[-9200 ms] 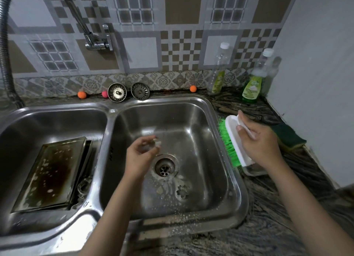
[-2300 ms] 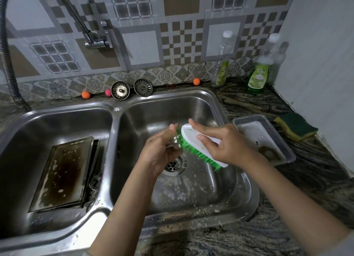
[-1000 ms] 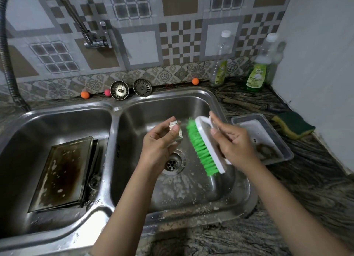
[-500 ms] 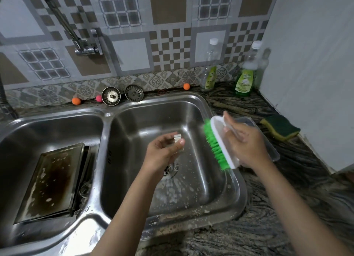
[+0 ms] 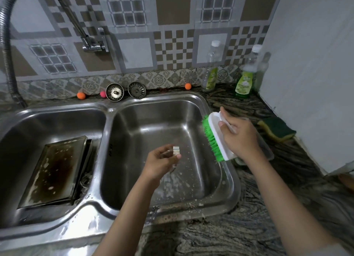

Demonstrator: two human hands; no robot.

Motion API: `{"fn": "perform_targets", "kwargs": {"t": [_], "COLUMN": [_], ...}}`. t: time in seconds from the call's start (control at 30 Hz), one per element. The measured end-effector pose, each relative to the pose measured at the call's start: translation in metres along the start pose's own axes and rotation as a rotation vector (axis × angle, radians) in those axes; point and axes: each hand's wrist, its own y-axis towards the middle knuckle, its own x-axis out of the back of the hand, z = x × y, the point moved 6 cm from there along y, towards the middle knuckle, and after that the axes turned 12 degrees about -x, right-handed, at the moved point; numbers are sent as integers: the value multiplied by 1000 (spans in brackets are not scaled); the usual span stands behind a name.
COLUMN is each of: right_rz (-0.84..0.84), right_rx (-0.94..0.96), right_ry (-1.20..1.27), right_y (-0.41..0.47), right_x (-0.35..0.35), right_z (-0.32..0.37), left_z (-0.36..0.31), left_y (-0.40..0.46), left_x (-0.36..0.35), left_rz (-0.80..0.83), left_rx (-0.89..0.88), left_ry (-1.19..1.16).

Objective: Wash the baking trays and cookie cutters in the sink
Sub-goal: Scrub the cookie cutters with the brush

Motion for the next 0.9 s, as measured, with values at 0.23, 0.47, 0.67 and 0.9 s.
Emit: {"fn": "perform_targets", "kwargs": {"t": [0.23,0.47,0.67,0.9], "right_rz": [126,216,218,163], "right_rx": [98,99,72,-16], "right_ry": [8,28,21,-44], "right_y": [-28,-58,-75,-80], "right_x": [-87,-174,-208,-200], "right_z": [43,83,92,76], "left_z": [-25,-10,30,7], "left_y": [-2,-15,1,4], "left_x": [116,277,317,298], "left_rz": [-289,-411,-116,-187], "left_rx": [-174,-13,145,28], "left_ry": [155,625,906,888]}}
